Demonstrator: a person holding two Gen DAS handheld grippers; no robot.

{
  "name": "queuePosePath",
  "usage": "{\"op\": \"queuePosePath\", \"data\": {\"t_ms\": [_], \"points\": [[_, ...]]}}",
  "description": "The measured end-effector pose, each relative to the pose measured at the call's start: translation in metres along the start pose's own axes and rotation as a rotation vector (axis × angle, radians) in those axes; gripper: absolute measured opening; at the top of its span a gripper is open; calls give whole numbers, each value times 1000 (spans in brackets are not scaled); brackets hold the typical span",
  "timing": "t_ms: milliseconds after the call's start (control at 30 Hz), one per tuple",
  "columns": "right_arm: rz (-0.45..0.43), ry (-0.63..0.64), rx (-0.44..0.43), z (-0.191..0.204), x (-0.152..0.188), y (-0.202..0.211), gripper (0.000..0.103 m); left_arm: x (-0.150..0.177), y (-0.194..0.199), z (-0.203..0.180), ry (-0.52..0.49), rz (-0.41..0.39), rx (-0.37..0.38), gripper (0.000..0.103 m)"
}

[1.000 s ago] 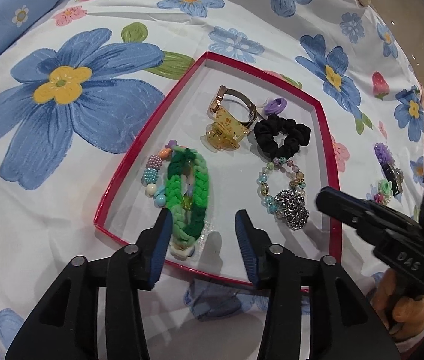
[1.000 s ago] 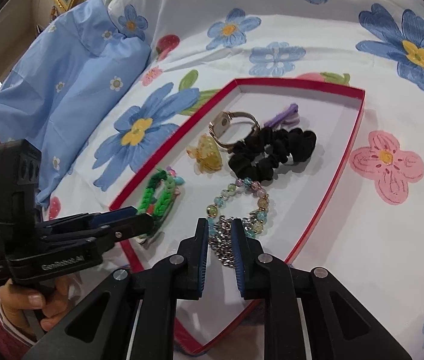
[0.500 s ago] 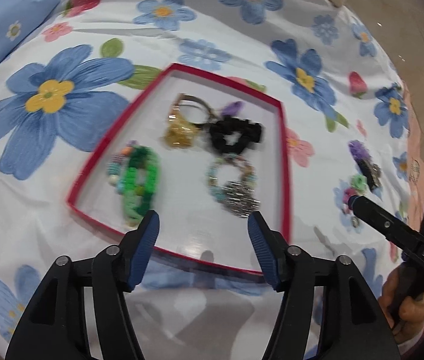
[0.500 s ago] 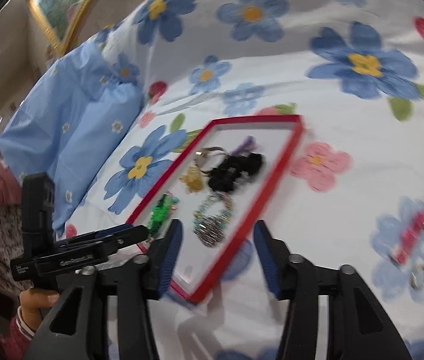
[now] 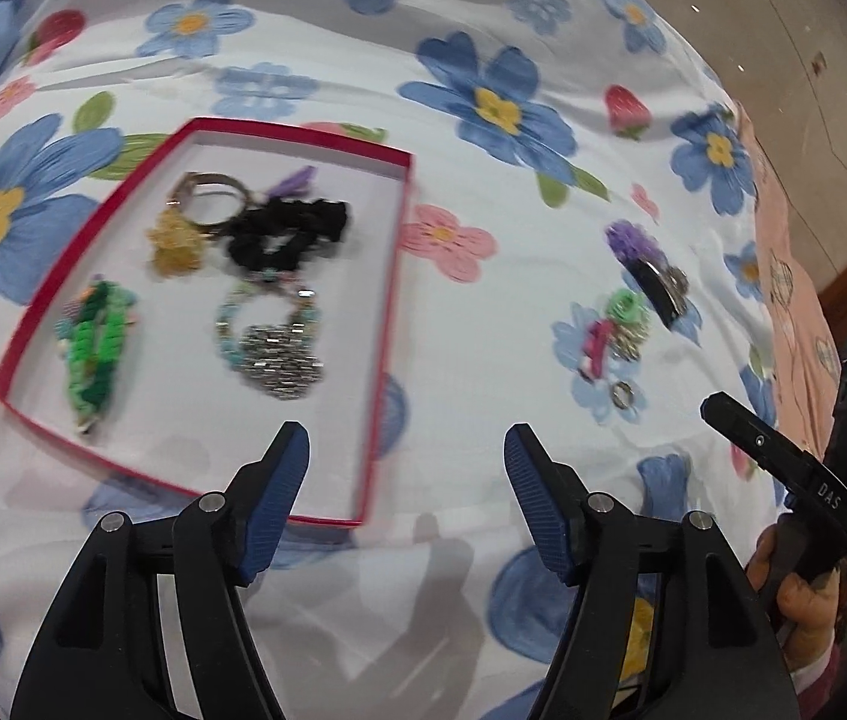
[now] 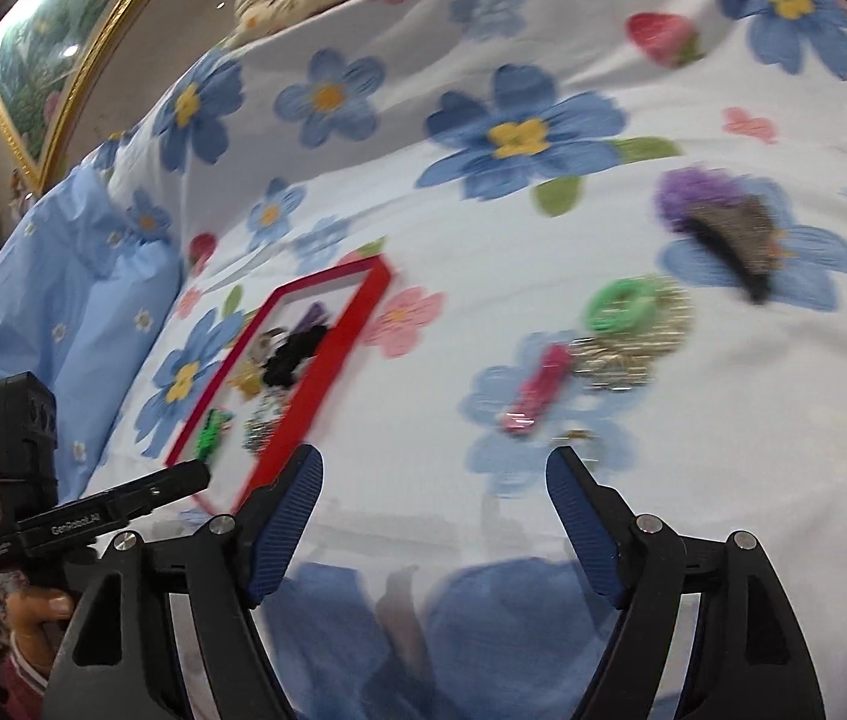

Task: Organize jewelry
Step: 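Open both tools in the tray and move them back to the pile, then grasp pink hair clip with left tool while right tool grasps green claw clip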

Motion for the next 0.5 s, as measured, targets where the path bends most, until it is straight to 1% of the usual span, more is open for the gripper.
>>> {"op": "queuePosePath", "data": {"t_ms": [167, 400, 500], "points": [[-26, -26, 34, -28, 1, 7, 79, 1, -14, -21, -42, 30, 11, 67], [-34, -50, 62, -52, -6, 5, 77, -2, -33, -46, -103, 66, 18, 67], [-23, -66, 60, -61, -13, -3, 63, -7, -45, -55, -122, 78, 27, 67]]}}
Point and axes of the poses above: each gripper's, at about its wrist camera, not at the fingertips, and y roughly against the way its jaws point, z to its left, x to its underside, the point moved 5 cm from there along -y, roughly the way its jaws point, and after that the axes turned 15 degrees about x, right-handed, at the moved point
